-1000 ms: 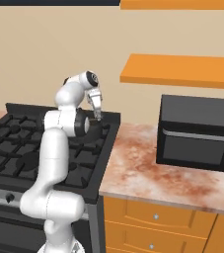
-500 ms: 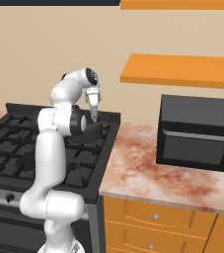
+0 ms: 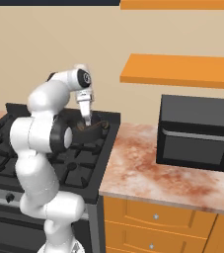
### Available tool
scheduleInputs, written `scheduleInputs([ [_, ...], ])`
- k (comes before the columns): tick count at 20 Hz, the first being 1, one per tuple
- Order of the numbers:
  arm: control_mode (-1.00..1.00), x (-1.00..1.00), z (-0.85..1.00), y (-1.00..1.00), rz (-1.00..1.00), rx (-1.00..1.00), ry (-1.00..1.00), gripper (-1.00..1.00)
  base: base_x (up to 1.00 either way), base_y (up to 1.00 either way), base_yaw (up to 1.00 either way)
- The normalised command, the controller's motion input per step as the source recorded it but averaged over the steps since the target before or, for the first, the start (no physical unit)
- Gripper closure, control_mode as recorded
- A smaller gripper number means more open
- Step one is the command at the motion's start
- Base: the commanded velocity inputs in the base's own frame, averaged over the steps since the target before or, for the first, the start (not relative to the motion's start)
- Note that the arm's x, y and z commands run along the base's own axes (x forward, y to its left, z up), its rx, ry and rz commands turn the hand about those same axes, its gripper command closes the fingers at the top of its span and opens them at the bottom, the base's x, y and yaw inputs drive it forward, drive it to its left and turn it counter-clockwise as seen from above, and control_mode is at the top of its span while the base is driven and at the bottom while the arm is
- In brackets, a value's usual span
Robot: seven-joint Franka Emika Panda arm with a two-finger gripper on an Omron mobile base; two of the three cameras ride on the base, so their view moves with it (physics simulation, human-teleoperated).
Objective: Open the cabinet and move the ladle to the pot. Then close the cabinet.
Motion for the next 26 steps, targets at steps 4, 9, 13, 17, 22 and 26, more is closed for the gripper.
scheduleInputs([
  [4, -1.00, -0.54, 0.29, 0.10, 0.02, 0.03, -0.55, -1.00, 0.00, 0.00, 0.00],
  [9, -1.00, -0.90, 0.30, 0.01, 0.09, 0.03, -0.44, -1.00, 0.00, 0.00, 0.00],
  [13, -1.00, -0.93, 0.95, -0.02, 0.23, 0.00, -0.18, -1.00, 0.00, 0.00, 0.00],
  [17, -1.00, -0.92, 0.99, -0.06, 0.49, 0.00, 0.00, -1.00, 0.00, 0.00, 0.00],
  [22, -1.00, -0.92, 0.79, -0.03, 0.63, 0.00, 0.00, -1.00, 0.00, 0.00, 0.00],
  [26, -1.00, -0.96, 0.40, 0.00, 0.54, -0.02, 0.00, -1.00, 0.00, 0.00, 0.00],
])
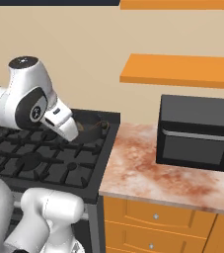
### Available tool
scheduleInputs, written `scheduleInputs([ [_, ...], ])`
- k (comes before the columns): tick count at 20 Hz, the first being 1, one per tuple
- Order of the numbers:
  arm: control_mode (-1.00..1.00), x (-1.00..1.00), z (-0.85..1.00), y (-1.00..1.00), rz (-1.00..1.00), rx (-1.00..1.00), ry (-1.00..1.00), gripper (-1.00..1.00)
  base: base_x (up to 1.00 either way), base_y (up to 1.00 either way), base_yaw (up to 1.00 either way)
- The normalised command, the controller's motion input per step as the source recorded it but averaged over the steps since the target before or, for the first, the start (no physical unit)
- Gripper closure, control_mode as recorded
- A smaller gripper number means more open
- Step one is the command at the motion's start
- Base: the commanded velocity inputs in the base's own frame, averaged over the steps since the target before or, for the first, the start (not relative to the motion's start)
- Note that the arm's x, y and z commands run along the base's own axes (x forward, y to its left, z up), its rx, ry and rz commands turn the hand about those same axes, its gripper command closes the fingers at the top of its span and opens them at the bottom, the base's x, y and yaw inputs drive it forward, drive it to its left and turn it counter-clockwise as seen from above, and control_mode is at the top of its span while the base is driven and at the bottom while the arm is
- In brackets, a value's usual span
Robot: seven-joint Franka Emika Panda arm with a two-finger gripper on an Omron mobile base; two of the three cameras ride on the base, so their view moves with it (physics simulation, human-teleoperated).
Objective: Open the cabinet and move the ladle to the pot. Then close the cabinet.
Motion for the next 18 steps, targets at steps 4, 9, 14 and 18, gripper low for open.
scheduleInputs([
  [4, -1.00, -1.00, 0.18, 0.00, 0.32, -0.05, -0.10, -1.00, 0.00, 0.00, 0.00],
  [9, -1.00, -0.98, 0.00, -0.16, 0.09, -0.01, -0.13, -1.00, 0.00, 0.00, 0.00],
  [14, 1.00, -0.51, -0.01, -0.14, 0.00, 0.00, -0.05, -1.00, -0.40, -0.22, -0.02],
  [18, 1.00, 0.00, 0.00, 0.00, 0.00, 0.00, 0.00, -1.00, -1.00, -0.68, -0.06],
])
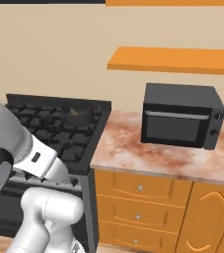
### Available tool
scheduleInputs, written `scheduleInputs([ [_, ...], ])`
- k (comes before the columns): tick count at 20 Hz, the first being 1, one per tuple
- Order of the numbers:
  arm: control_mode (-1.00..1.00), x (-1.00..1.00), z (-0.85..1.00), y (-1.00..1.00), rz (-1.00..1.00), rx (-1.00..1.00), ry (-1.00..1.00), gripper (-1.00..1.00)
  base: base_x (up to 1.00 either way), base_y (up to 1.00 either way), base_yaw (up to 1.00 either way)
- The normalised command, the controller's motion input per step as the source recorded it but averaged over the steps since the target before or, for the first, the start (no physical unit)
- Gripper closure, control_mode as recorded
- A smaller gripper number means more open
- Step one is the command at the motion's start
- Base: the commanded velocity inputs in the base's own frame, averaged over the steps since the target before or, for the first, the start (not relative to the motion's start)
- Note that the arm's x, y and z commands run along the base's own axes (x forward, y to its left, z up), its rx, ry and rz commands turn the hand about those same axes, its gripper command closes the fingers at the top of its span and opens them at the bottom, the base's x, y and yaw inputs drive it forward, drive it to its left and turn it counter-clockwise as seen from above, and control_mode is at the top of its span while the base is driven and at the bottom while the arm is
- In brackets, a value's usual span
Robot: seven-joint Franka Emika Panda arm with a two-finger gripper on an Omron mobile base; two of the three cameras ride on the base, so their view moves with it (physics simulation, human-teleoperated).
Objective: Open the cabinet and move the ladle to the pot. Then close the cabinet.
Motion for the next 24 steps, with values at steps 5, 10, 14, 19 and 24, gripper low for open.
scheduleInputs([
  [5, 1.00, 0.00, 0.00, 0.00, 0.00, 0.00, 0.00, -1.00, -0.37, -0.74, -0.56],
  [10, 1.00, 0.00, 0.00, 0.00, 0.00, 0.00, 0.00, -1.00, 0.00, -0.27, -0.97],
  [14, 1.00, 0.00, 0.00, 0.00, 0.00, 0.00, 0.00, -1.00, 0.04, -0.20, -0.96],
  [19, 1.00, 0.00, 0.00, 0.00, 0.00, 0.00, 0.00, -1.00, 0.13, -0.05, -0.86],
  [24, 1.00, 0.00, 0.00, 0.00, 0.00, 0.00, 0.00, -1.00, 0.35, 0.37, -0.37],
])
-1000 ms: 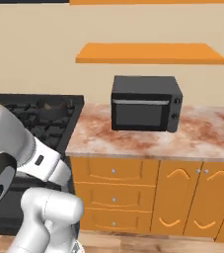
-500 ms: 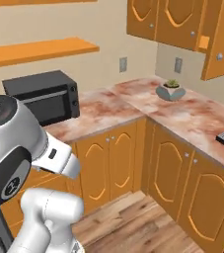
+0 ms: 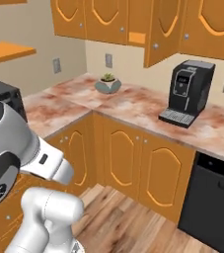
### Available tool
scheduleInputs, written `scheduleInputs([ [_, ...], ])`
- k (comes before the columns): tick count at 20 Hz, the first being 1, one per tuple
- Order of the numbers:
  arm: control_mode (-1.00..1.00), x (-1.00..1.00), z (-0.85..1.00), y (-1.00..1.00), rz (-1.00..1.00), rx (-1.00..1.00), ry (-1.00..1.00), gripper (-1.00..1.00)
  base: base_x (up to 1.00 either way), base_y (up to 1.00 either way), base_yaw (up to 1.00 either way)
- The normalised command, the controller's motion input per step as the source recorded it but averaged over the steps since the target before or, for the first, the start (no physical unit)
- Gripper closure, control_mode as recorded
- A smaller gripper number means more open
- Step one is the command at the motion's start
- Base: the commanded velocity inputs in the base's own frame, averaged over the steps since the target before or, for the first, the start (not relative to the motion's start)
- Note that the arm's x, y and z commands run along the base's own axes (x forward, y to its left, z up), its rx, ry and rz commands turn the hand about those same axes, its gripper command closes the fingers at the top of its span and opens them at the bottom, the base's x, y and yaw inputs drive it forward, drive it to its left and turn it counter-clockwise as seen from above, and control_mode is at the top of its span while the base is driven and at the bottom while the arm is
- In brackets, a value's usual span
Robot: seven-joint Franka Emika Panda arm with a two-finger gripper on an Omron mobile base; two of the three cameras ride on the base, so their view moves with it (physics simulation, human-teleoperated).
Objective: Open the cabinet and move the ladle to the pot. Then close the cabinet.
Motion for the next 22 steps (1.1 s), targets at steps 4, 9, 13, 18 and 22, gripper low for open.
scheduleInputs([
  [4, 1.00, 0.00, 0.00, 0.00, 0.00, 0.00, 0.00, -1.00, 0.68, 0.62, -0.21],
  [9, 1.00, 0.00, 0.00, 0.00, 0.00, 0.00, 0.00, -1.00, 0.98, 0.60, -0.18],
  [13, 1.00, 0.00, 0.00, 0.00, 0.00, 0.00, 0.00, -1.00, 1.00, 0.13, -0.09],
  [18, 1.00, 0.00, 0.00, 0.00, 0.00, 0.00, 0.00, -1.00, 0.97, -0.03, -0.06],
  [22, 1.00, 0.00, 0.00, 0.00, 0.00, 0.00, 0.00, -1.00, 0.41, -0.49, -0.06],
])
